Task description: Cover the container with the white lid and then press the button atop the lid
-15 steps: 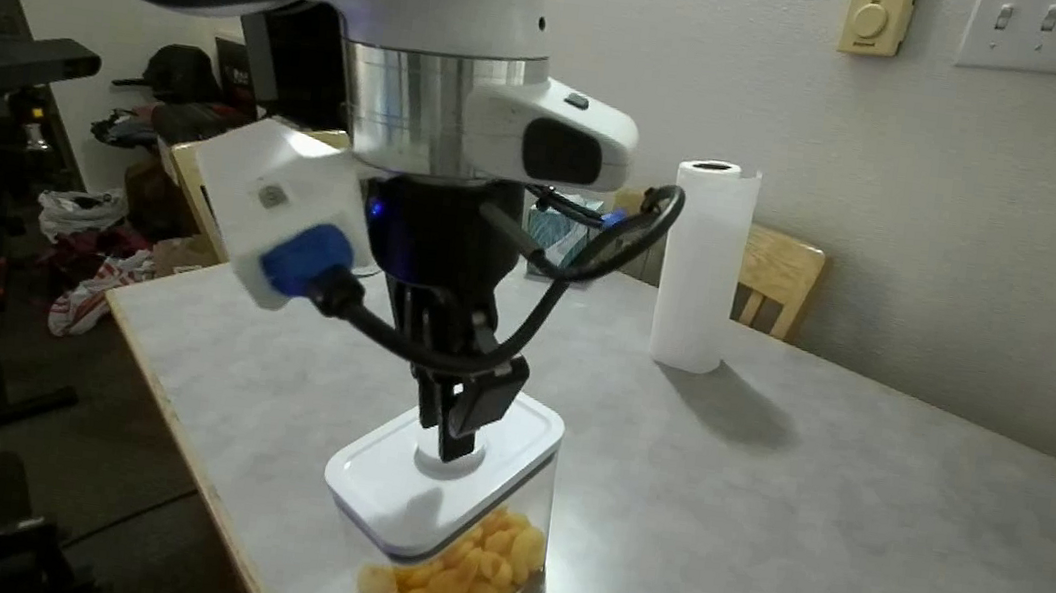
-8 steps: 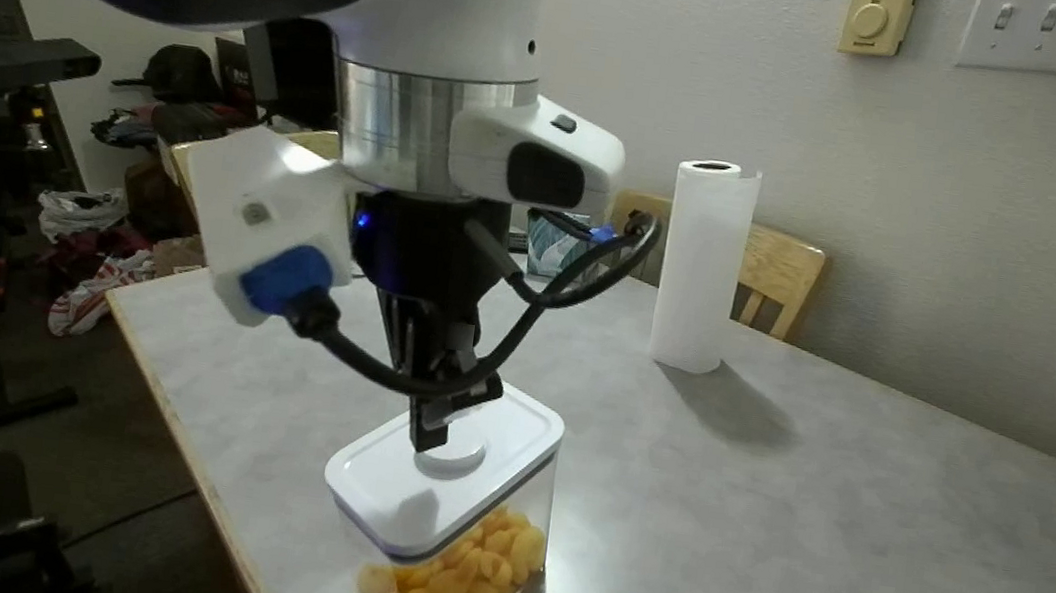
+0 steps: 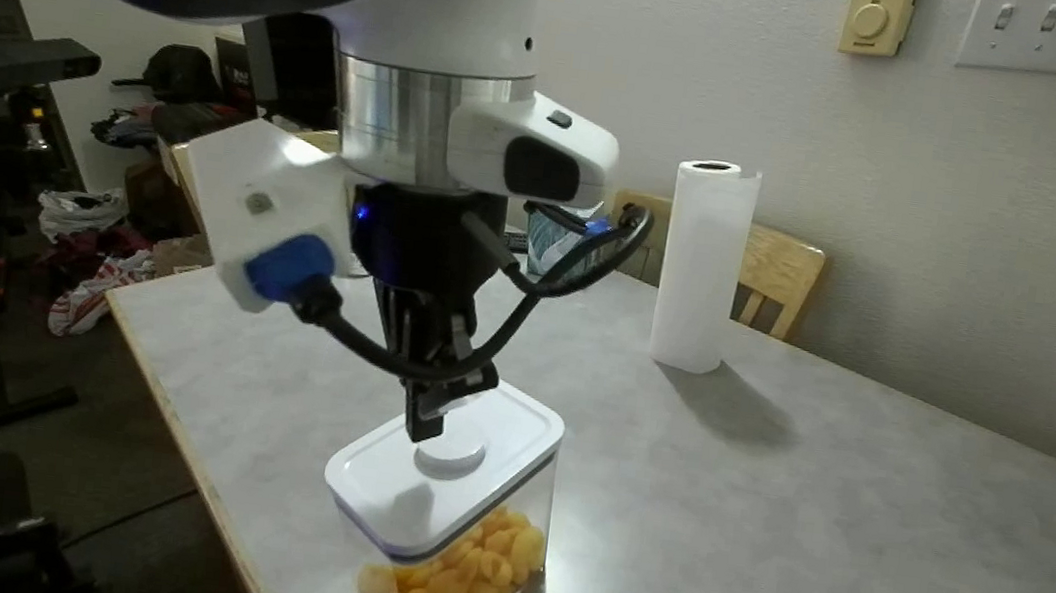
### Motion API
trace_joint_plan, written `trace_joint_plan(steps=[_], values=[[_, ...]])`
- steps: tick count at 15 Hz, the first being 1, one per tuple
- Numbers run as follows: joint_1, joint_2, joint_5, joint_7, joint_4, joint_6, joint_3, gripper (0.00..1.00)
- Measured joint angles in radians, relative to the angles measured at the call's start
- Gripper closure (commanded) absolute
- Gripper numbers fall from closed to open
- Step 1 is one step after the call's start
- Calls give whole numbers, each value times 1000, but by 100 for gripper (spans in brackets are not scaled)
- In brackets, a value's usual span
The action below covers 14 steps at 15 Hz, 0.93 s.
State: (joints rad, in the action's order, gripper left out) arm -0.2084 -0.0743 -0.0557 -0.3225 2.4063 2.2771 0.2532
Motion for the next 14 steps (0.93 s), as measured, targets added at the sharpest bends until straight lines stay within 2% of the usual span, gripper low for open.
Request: trace_joint_plan(steps=[8, 14], values=[[14, 7, -36, -1, -14, -6, -8, 100], [15, 82, -117, -29, -20, -11, -13, 100]])
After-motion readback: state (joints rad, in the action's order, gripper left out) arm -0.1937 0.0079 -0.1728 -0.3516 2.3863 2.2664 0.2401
